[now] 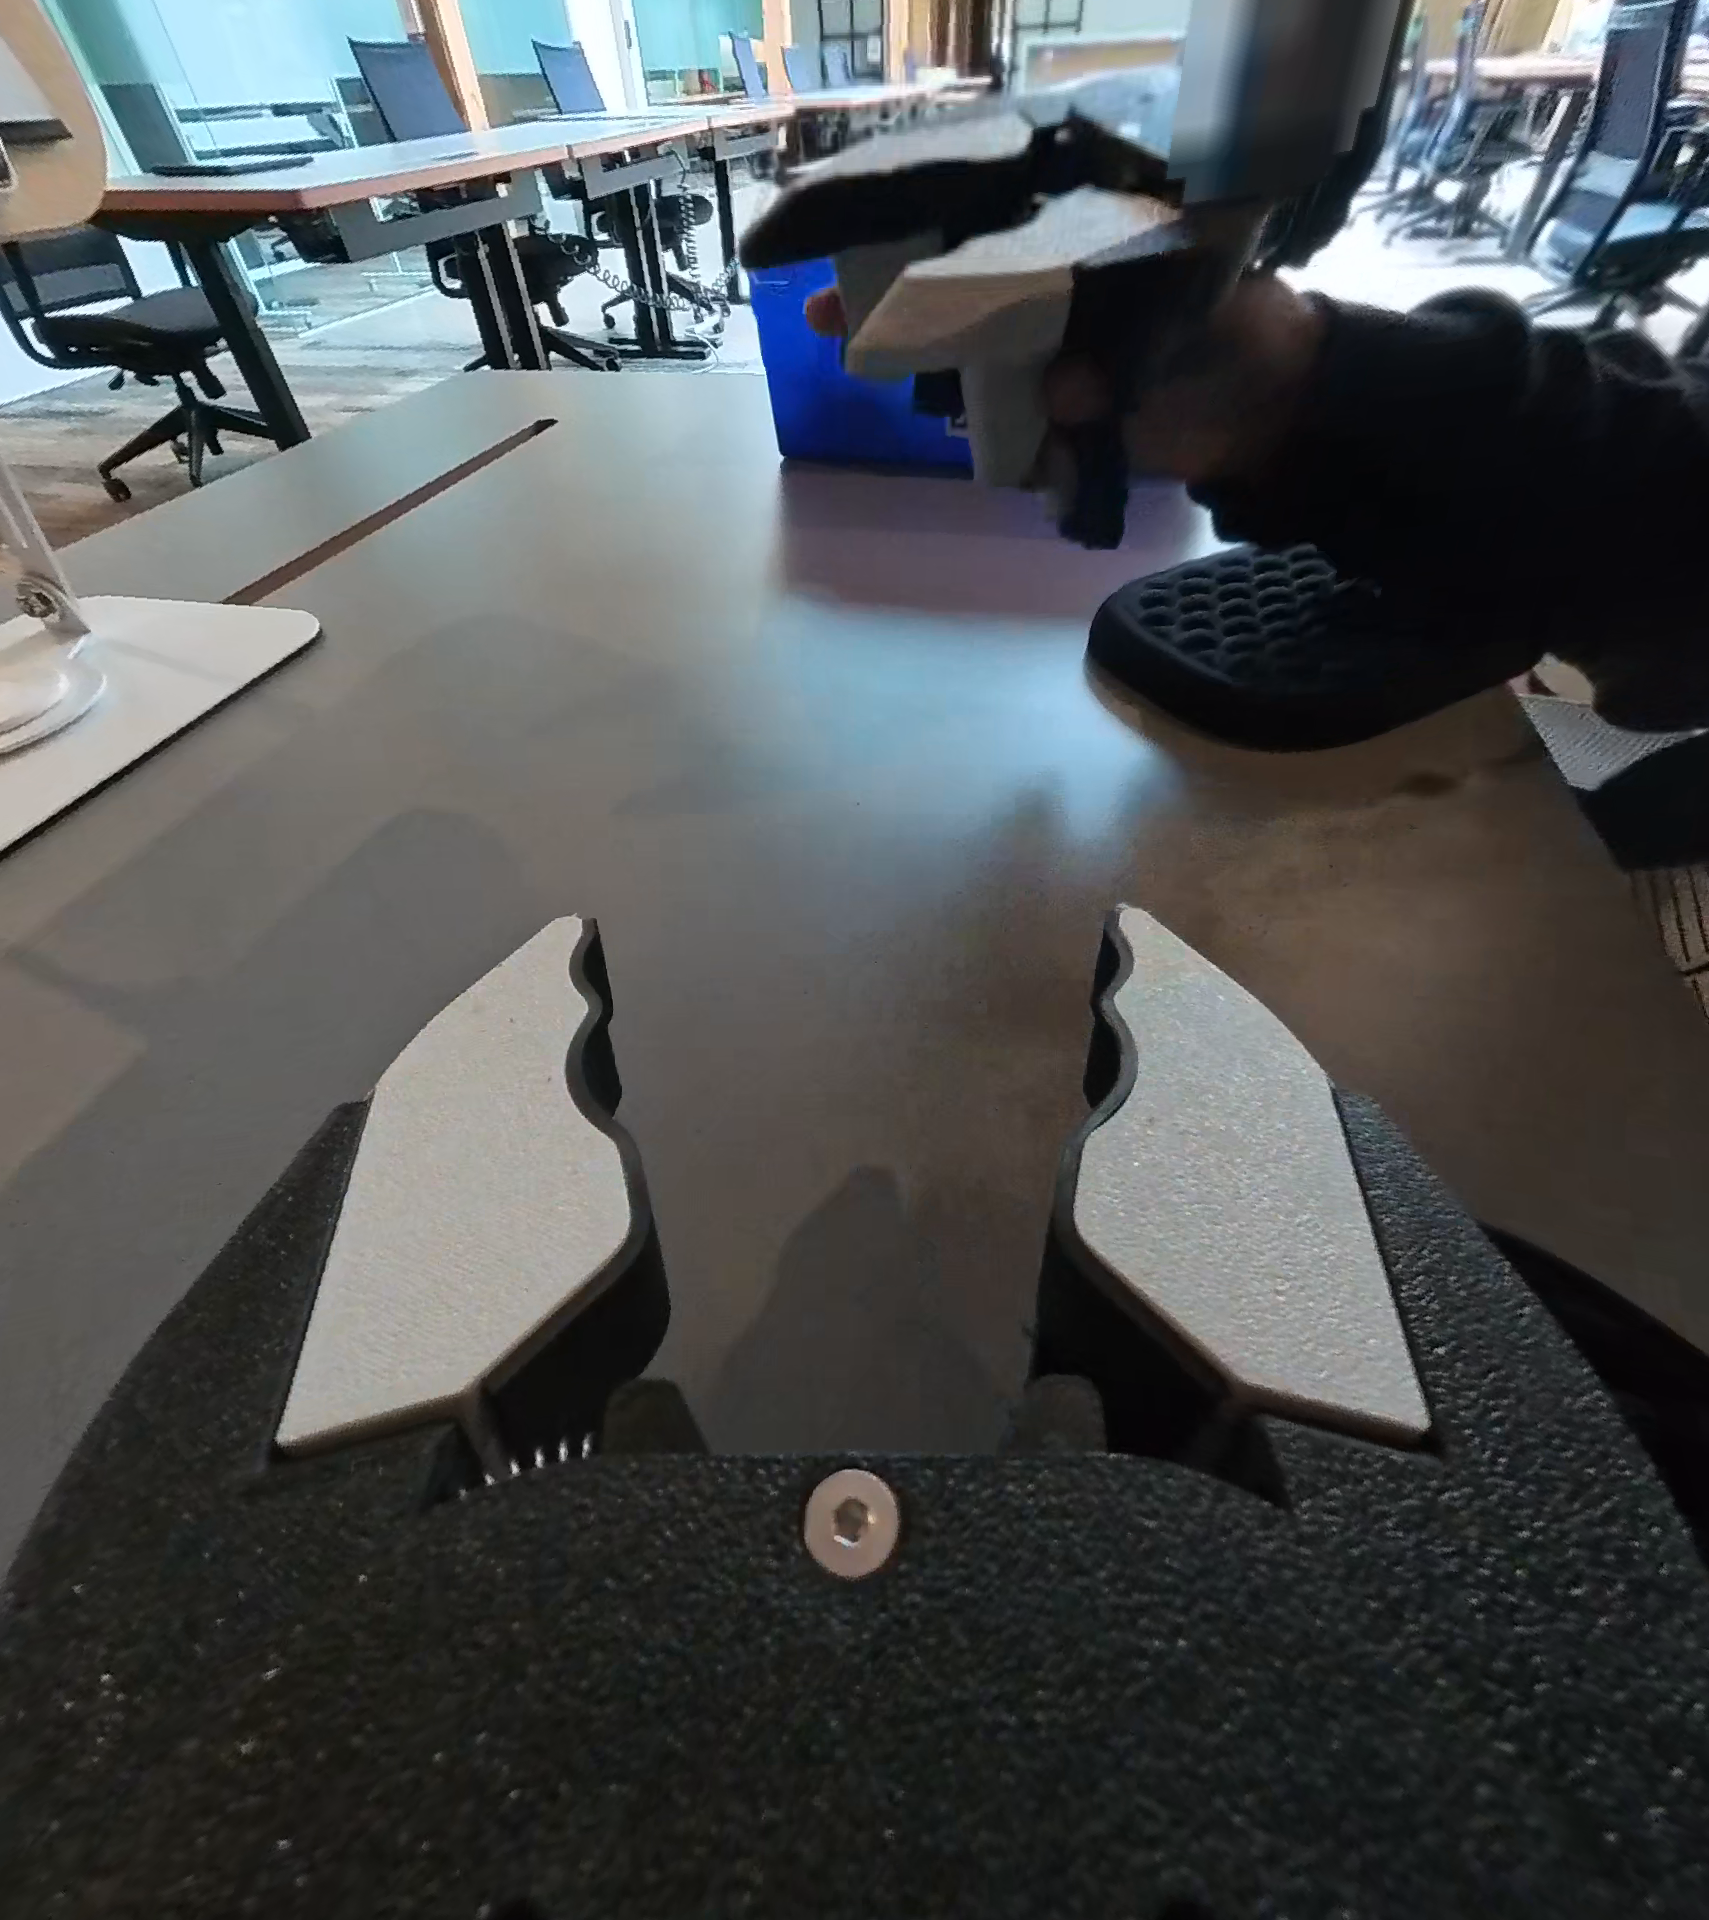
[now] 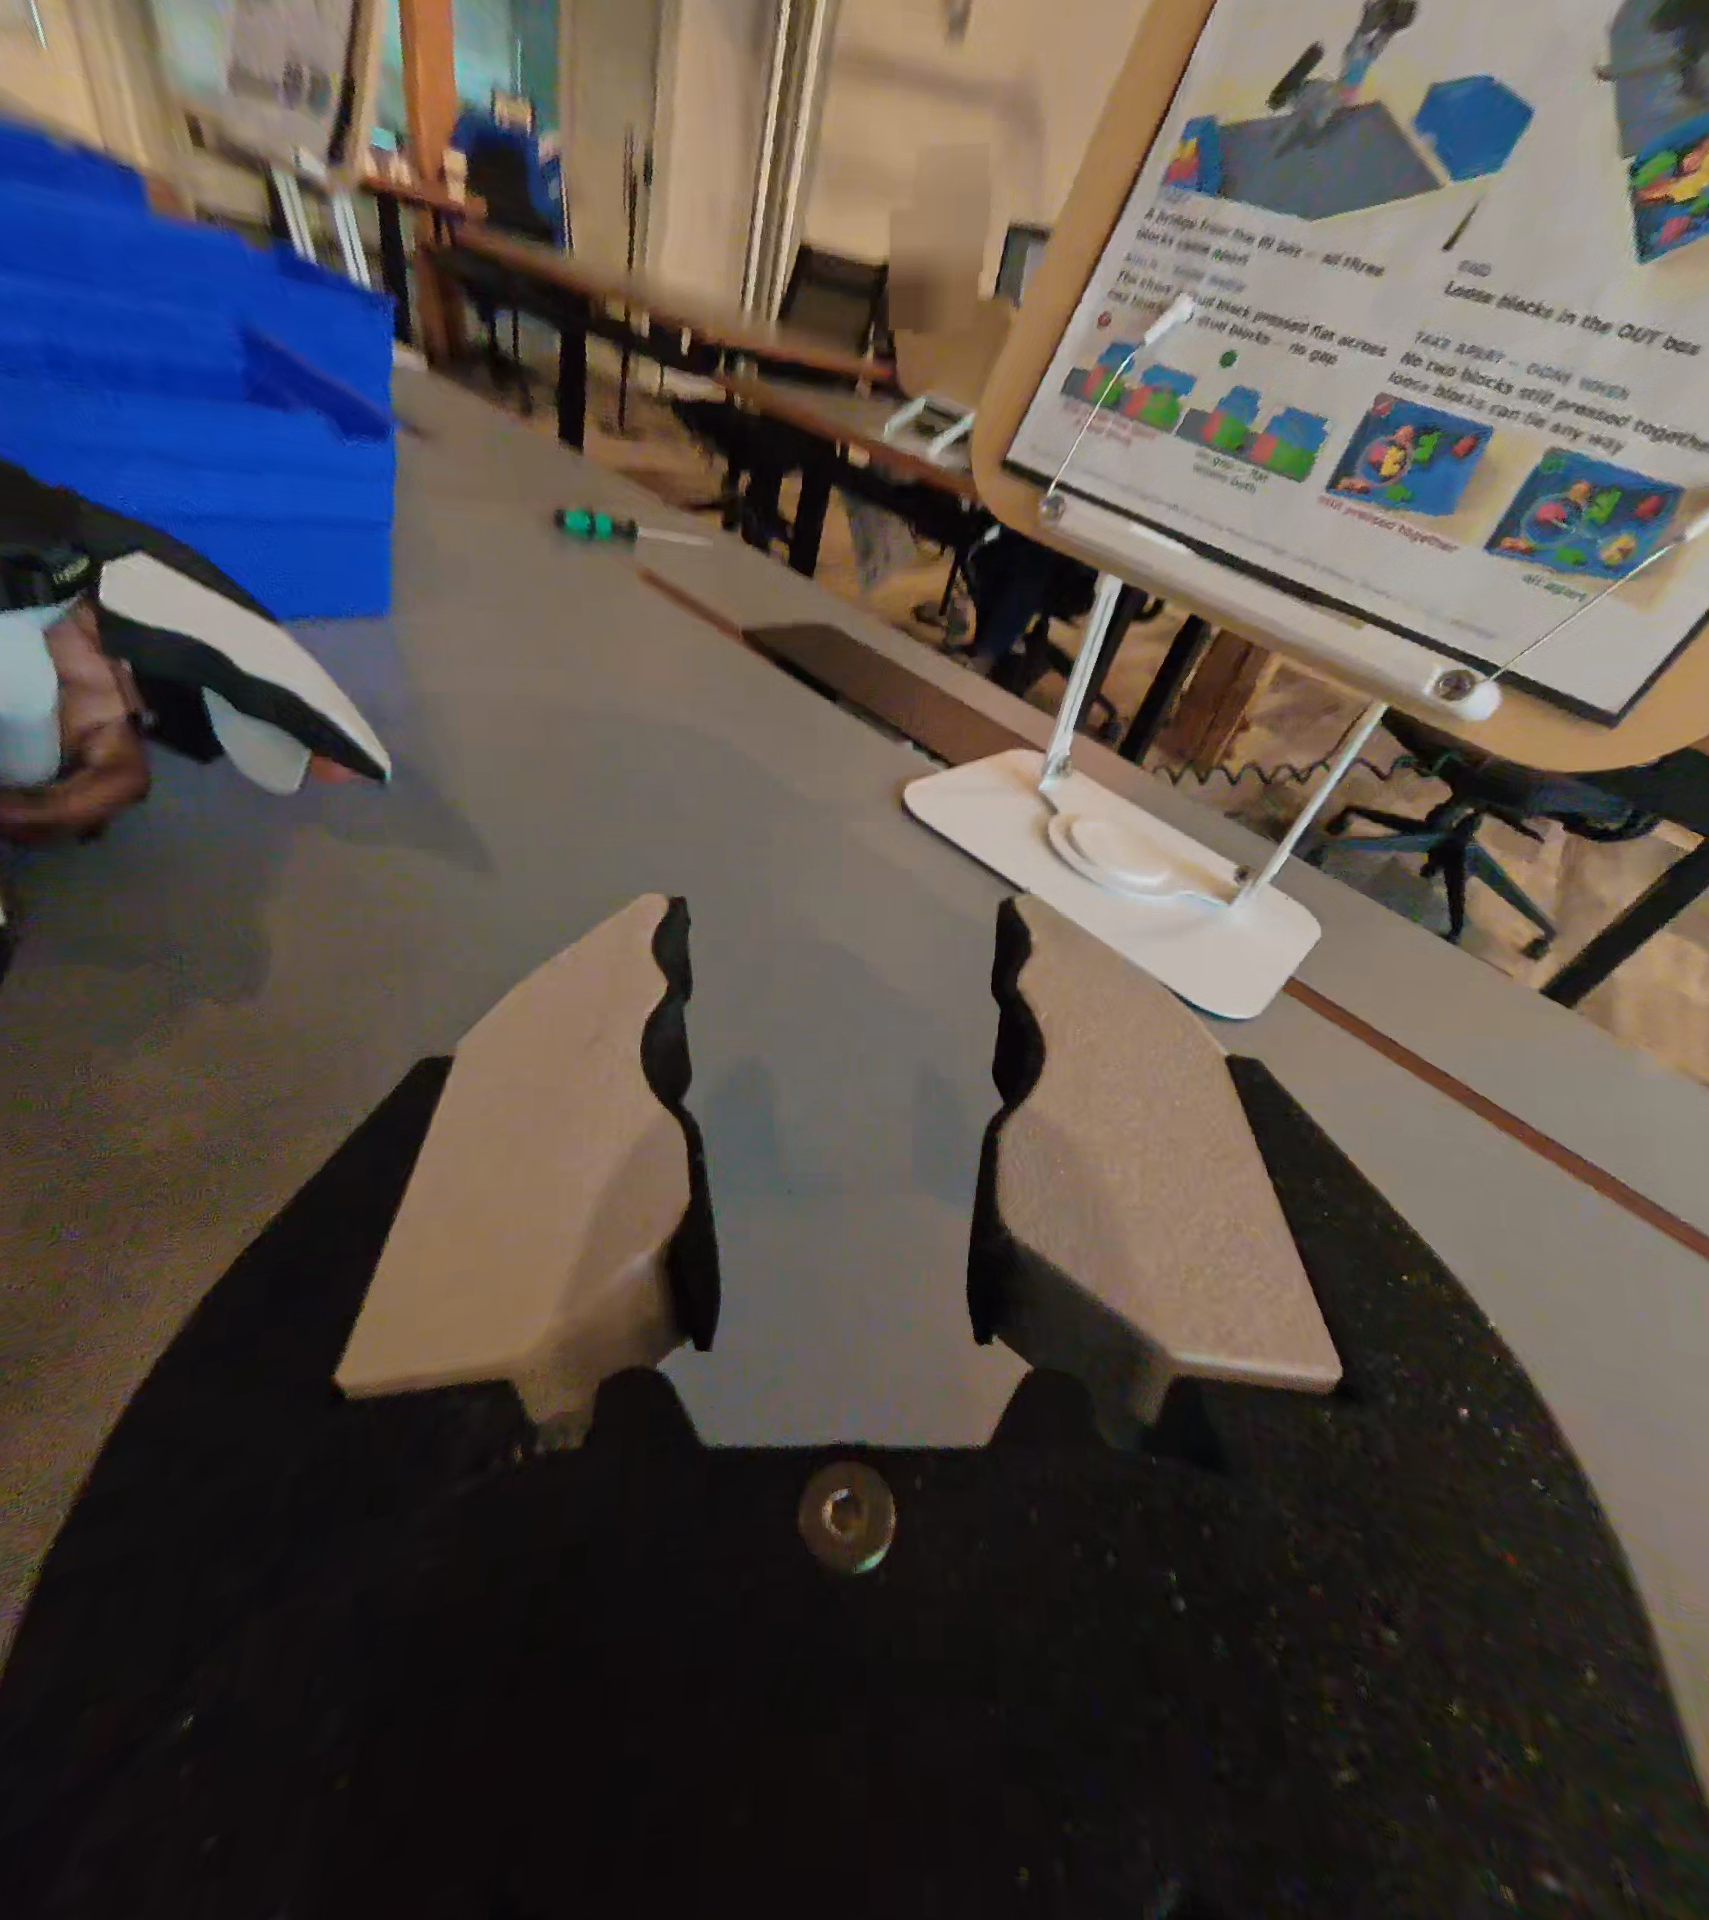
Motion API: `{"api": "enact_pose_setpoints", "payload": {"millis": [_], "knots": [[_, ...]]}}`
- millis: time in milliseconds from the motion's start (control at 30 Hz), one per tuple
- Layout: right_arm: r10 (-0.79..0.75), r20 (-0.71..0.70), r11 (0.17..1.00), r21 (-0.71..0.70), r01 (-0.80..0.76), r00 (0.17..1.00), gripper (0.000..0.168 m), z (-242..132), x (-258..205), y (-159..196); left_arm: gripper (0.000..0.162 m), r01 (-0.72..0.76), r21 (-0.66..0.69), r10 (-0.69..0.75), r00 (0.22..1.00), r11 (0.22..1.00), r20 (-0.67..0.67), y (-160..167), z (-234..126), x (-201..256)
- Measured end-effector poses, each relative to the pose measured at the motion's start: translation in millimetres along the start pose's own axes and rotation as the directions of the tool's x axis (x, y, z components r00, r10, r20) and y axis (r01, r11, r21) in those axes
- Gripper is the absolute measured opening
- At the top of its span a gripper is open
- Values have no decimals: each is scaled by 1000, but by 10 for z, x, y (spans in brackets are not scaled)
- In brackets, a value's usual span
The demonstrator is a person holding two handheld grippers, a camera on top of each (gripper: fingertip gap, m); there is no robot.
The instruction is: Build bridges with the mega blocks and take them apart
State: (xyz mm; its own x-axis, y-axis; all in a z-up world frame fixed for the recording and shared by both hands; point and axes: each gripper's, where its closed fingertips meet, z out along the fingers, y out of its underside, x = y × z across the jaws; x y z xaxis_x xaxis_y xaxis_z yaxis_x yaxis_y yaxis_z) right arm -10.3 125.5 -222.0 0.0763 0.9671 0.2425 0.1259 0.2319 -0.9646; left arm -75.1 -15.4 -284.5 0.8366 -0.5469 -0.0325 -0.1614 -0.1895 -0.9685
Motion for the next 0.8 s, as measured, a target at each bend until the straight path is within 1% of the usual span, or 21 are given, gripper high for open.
{"api": "enact_pose_setpoints", "payload": {"millis": [133, 200, 233, 300, 367, 433, 533, 567, 633, 700, 800], "knots": [[34, 20, 999, 30, -35, 999, 56, 15, -35, 55, 90, -26, -7, 26, 1000, 1000, 17, -31, -21, 19], [64, 38, 996, 59, -66, 997, 54, 14, -84, 78, 91, -69, -4, 69, 995, 998, 68, -129, -85, 3], [69, 66, 996, 50, -73, 995, 54, 15, -134, 103, 89, -87, 2, 86, 989, 996, 123, -214, -149, -37], [46, 58, 999, 17, -47, 997, 55, 17, -126, 150, 83, -106, 11, 100, 959, 994, 266, -441, -356, -141], [52, 57, 998, 18, -54, 997, 54, 12, -109, 145, 77, -98, -3, 91, 909, 995, 407, -658, -673, -229], [83, 69, 996, 25, -85, 994, 54, 1, -115, 136, 76, -58, -60, 81, 850, 996, 520, -800, -1084, -287], [101, 80, 995, 13, -102, 992, 53, -12, -125, 153, 71, 50, -171, 77, 745, 984, 663, -873, -1847, -365], [101, 81, 995, 7, -102, 992, 53, -14, -123, 157, 69, 99, -211, 81, 705, 973, 704, -854, -2123, -393], [99, 73, 995, 7, -100, 992, 53, -24, -110, 150, 67, 241, -260, 56, 625, 935, 779, -742, -2660, -439], [105, 79, 994, 5, -106, 991, 53, -28, -118, 148, 68, 411, -301, 1, 590, 860, 807, -511, -3067, -419], [103, 90, 995, -8, -103, 991, 53, -26, -140, 164, 64, 625, -336, -72, 535, 705, 842, -71, -3509, -407]]}}
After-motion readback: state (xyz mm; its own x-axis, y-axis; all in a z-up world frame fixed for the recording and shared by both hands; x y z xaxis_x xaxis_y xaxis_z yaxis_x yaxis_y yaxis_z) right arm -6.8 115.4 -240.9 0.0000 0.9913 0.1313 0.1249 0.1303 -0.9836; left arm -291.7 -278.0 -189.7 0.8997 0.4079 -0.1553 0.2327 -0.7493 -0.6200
